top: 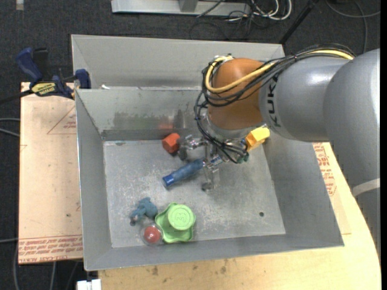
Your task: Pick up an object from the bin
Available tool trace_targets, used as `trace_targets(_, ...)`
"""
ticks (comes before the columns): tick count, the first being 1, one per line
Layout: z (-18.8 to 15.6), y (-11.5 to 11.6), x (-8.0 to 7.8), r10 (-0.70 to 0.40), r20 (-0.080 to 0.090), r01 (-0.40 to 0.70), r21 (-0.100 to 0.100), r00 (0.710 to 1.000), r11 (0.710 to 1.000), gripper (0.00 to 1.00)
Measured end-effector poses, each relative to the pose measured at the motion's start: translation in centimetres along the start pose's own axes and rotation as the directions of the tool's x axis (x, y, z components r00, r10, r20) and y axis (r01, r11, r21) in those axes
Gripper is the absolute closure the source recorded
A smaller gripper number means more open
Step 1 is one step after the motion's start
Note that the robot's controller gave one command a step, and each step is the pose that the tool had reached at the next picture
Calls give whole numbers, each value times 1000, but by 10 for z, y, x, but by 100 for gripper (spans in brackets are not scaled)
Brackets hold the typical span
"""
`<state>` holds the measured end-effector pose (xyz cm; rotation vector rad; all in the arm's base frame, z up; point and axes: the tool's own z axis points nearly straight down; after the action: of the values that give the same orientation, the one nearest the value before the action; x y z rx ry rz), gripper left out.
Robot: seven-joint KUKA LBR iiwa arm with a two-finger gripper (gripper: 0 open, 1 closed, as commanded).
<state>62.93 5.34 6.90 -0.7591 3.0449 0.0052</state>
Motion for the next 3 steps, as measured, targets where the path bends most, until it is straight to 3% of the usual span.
trace_targets(1,-1,-1,0,0,2,0,1,1000,1000,100)
trace_targets(2,-67,0,-3,2,5,-2,5,1000,1000,100)
trace_targets(3,-79,0,-4,5,0,-5,3,1000,1000,100)
